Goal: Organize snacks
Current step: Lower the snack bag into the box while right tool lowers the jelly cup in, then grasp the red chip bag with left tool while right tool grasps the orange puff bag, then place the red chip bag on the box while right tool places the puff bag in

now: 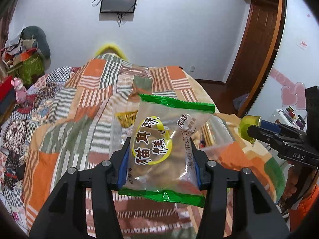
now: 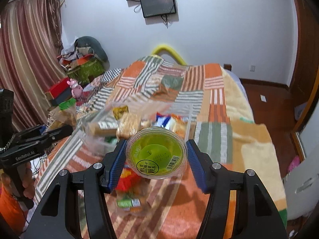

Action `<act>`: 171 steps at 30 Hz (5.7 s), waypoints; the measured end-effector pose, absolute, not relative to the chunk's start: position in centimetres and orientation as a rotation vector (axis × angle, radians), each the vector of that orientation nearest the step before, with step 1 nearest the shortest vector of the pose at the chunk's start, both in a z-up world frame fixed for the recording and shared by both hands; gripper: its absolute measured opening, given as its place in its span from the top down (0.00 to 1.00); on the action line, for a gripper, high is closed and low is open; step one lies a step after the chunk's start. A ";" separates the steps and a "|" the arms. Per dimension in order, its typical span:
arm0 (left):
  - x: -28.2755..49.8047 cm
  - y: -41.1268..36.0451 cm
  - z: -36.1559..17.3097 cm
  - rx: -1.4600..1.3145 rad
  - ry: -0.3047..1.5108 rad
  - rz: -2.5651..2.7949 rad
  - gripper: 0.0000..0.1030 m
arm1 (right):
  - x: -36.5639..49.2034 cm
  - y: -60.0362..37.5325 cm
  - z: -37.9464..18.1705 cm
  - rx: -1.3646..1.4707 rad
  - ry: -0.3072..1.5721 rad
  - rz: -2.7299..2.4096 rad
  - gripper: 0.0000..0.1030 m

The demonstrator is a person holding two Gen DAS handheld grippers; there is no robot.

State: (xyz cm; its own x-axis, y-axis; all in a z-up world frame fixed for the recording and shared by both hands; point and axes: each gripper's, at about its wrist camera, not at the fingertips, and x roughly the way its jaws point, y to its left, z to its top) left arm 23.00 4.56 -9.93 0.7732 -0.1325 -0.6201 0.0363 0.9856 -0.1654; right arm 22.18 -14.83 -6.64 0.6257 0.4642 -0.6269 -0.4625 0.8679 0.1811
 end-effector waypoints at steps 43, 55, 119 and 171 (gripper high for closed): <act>29.4 2.9 -10.7 -0.152 0.755 -0.158 0.45 | 26.5 -11.9 -7.2 -0.055 0.742 0.564 0.43; 27.2 -3.1 -13.7 -0.090 0.883 -0.248 0.18 | 22.4 -15.9 -9.9 -0.079 0.805 0.502 0.43; 16.5 4.9 -14.5 -0.224 0.833 -0.143 0.33 | 16.9 -8.4 -15.2 -0.120 0.950 0.673 0.59; 31.7 3.3 -15.7 -0.100 0.777 -0.093 0.32 | 27.5 -10.3 -12.6 -0.114 0.830 0.488 0.55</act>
